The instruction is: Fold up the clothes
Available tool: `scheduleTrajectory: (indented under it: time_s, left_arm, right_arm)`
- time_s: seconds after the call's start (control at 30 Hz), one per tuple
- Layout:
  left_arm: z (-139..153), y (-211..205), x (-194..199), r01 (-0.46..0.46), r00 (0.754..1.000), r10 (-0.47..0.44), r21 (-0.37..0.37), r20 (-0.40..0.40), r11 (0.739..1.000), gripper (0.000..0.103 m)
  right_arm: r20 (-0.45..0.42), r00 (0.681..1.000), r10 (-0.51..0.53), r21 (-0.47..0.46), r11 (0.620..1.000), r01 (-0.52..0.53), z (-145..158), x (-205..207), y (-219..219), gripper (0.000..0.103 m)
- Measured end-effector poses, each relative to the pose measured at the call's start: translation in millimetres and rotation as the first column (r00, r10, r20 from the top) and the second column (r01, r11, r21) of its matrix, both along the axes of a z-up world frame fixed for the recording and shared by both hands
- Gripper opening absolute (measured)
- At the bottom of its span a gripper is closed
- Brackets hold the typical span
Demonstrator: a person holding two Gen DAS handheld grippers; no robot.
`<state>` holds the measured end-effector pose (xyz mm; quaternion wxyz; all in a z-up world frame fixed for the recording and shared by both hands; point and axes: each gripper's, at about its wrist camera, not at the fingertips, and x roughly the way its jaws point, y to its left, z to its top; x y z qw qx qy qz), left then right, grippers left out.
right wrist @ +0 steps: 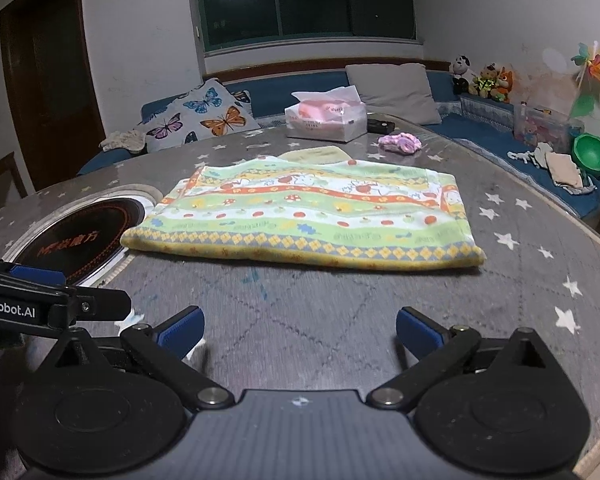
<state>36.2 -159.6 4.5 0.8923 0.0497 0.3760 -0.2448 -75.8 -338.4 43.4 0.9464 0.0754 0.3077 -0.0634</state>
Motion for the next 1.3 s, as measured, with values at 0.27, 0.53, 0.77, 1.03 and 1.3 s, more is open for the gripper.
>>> scheduleTrajectory:
  time_s: [0.27,0.53,0.77,1.03,1.3]
  left_arm:
    - [-7.1,1.7,-6.1,0.010,1.000,-0.010,0.011,-0.023,1.000,0.103]
    - [-9.0,2.1,-9.0,0.016,1.000,-0.016,0.018,-0.021,1.000,0.103]
    - [-10.4,-0.7,-10.6,0.021,1.000,-0.021,0.038,-0.009,0.999,0.103]
    - [-11.1,-1.2,-11.3,0.020,1.000,-0.020,0.045,-0.005,0.999,0.103]
    - [-11.5,-2.1,-11.9,0.022,1.000,-0.022,0.053,0.002,0.998,0.103]
  right_arm:
    - [-0.015,1.000,-0.018,-0.002,1.000,0.018,-6.5,-6.0,1.2,0.103]
    - [-0.027,0.999,-0.026,-0.038,0.999,0.025,-8.9,-5.4,6.3,0.103]
    - [-0.037,0.999,-0.020,-0.077,0.997,0.017,-10.9,-4.2,10.4,0.103]
    - [-0.031,0.999,-0.019,-0.085,0.996,0.017,-12.4,-4.3,11.1,0.103]
    - [-0.026,0.999,-0.020,-0.088,0.996,0.018,-13.0,-5.4,11.0,0.103]
